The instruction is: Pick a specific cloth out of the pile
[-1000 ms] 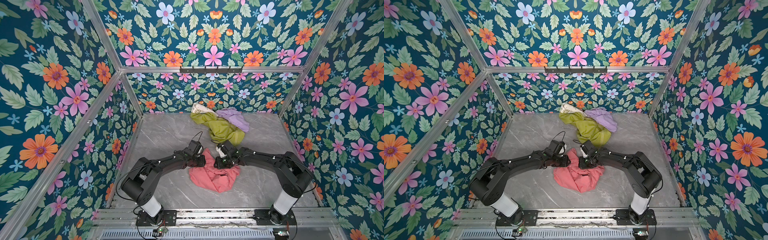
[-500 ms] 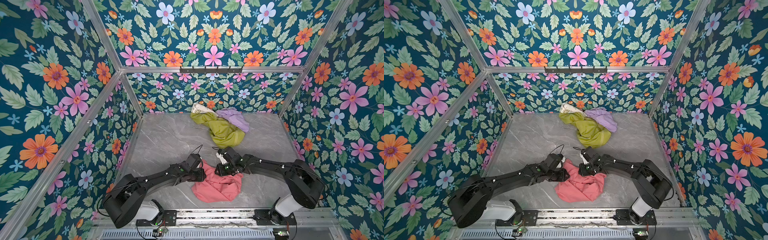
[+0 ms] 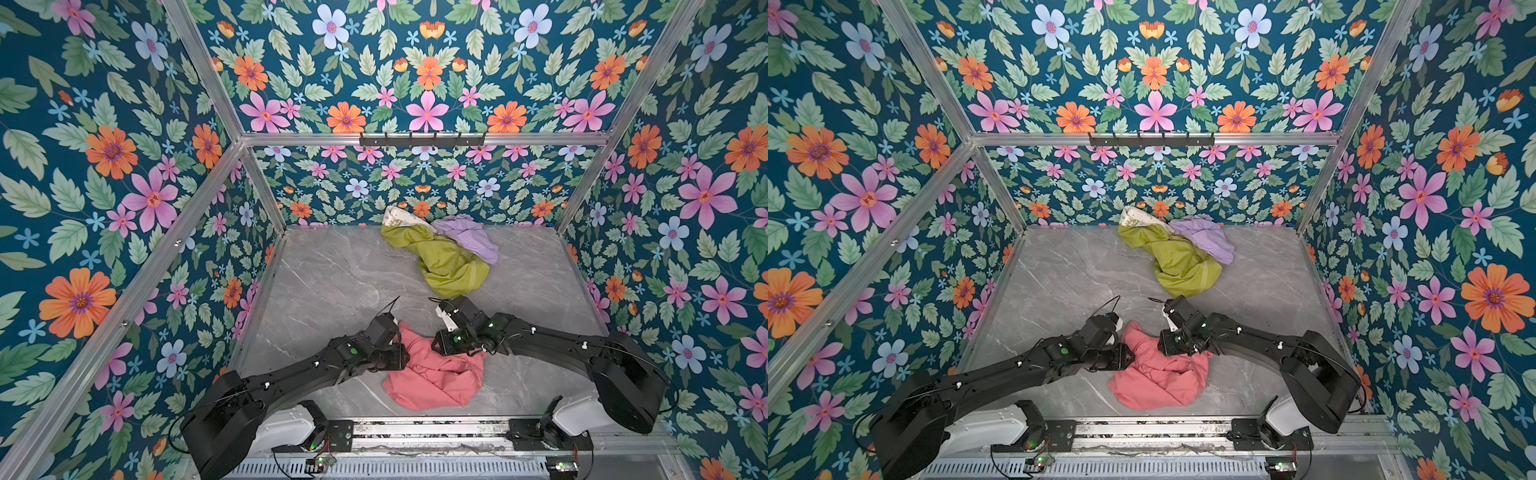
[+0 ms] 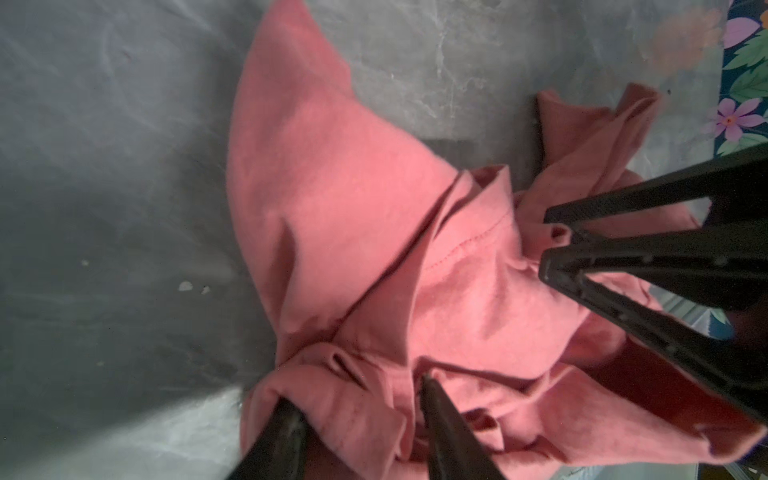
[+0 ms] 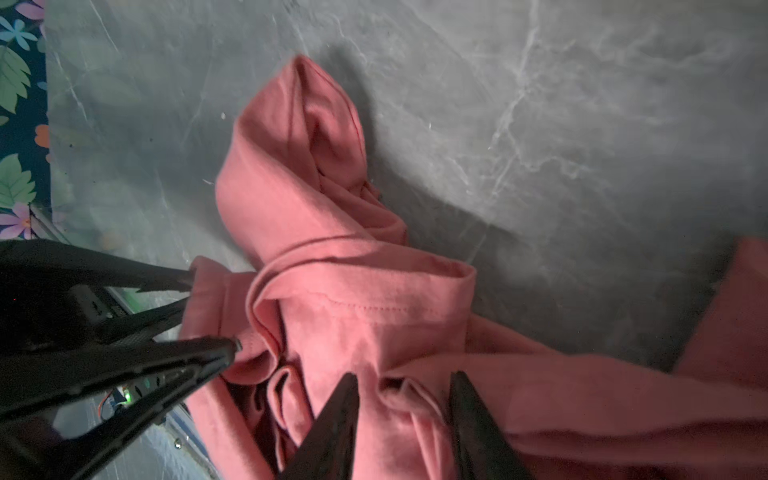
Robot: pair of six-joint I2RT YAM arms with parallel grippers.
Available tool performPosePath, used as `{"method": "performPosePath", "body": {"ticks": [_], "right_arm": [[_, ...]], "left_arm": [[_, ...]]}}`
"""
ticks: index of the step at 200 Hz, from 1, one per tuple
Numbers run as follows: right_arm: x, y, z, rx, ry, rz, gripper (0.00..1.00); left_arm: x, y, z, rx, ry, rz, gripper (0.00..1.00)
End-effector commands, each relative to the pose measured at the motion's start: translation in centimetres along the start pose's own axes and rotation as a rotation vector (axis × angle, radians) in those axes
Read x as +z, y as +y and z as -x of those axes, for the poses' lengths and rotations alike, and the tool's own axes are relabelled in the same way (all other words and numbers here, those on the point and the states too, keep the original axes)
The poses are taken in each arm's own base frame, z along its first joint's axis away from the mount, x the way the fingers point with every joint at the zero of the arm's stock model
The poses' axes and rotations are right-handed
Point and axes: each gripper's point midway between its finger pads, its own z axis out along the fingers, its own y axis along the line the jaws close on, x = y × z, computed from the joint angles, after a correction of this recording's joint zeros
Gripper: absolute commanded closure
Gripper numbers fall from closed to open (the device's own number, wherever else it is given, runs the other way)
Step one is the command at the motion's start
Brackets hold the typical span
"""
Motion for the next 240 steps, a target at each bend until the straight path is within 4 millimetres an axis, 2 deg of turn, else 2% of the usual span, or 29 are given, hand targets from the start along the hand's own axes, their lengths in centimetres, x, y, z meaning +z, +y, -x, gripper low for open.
{"method": "performPosePath", "body": {"ticks": [1,30,54,72,85,101,109,119,126,135,155,171,184,195,213,223,231,240], "right_arm": [[-1.4,-0.6,0.8,-0.045,-0.027,-0.070,0.59],[-3.5,-0.1,2.1,-0.087,-0.072,-0.098,0.55],[-5.5,-0.2,3.2,-0.100,-0.116,-0.113,0.48],[-7.2,-1.0,4.0,-0.105,-0.171,-0.142,0.38],[-8.9,-2.9,5.0,-0.088,-0.239,-0.207,0.35],[-11.2,-6.6,6.2,-0.084,-0.366,-0.364,0.29],[-12.5,-8.6,7.0,-0.089,-0.458,-0.464,0.23],[-14.1,-10.1,8.1,-0.131,-0.568,-0.530,0.16],[-14.9,-10.9,8.8,-0.167,-0.649,-0.557,0.13],[-16.0,-12.8,9.0,-0.186,-0.740,-0.634,0.02],[-18.2,-17.2,8.6,-0.139,-0.964,-0.730,0.04],[-18.3,-19.6,7.7,-0.122,-1.022,-0.676,0.06],[-18.8,-22.6,7.1,-0.030,-1.019,-0.727,0.05],[-18.6,-23.9,7.0,-0.030,-0.976,-0.784,0.04],[-17.9,-25.7,7.0,-0.060,-1.001,-0.836,0.03],[-18.2,-26.1,7.3,-0.065,-1.042,-0.837,0.02],[-17.7,-26.1,7.6,-0.073,-1.019,-0.815,0.01],[-17.2,-26.2,7.8,-0.075,-0.986,-0.782,0.01]], "left_arm": [[-1.3,0.1,1.1,0.035,-0.049,0.032,0.34],[-3.7,-0.1,2.8,0.068,-0.129,0.070,0.17],[-5.3,-0.1,4.3,0.096,-0.182,0.111,0.14],[-6.3,0.4,5.7,0.116,-0.239,0.157,0.13],[-7.3,1.6,7.4,0.134,-0.327,0.234,0.11],[-9.7,4.2,10.4,0.131,-0.502,0.409,0.13],[-11.2,5.4,12.0,0.132,-0.613,0.504,0.15],[-12.5,6.4,13.3,0.129,-0.721,0.579,0.11],[-12.7,6.9,14.1,0.175,-0.778,0.613,0.14],[-13.1,8.0,14.9,0.213,-0.864,0.681,0.19],[-13.7,10.7,16.1,0.331,-0.994,0.781,0.18],[-13.4,14.4,17.0,0.317,-0.995,0.736,0.19],[-13.4,17.6,17.9,0.245,-0.979,0.727,0.20],[-13.0,19.9,18.4,0.216,-0.960,0.748,0.21],[-12.4,23.7,19.1,0.156,-0.947,0.798,0.24],[-12.0,23.7,20.0,0.157,-0.949,0.745,0.27],[-12.5,23.1,20.8,0.173,-1.014,0.714,0.25],[-12.1,23.0,21.4,0.217,-1.010,0.702,0.26]]}}
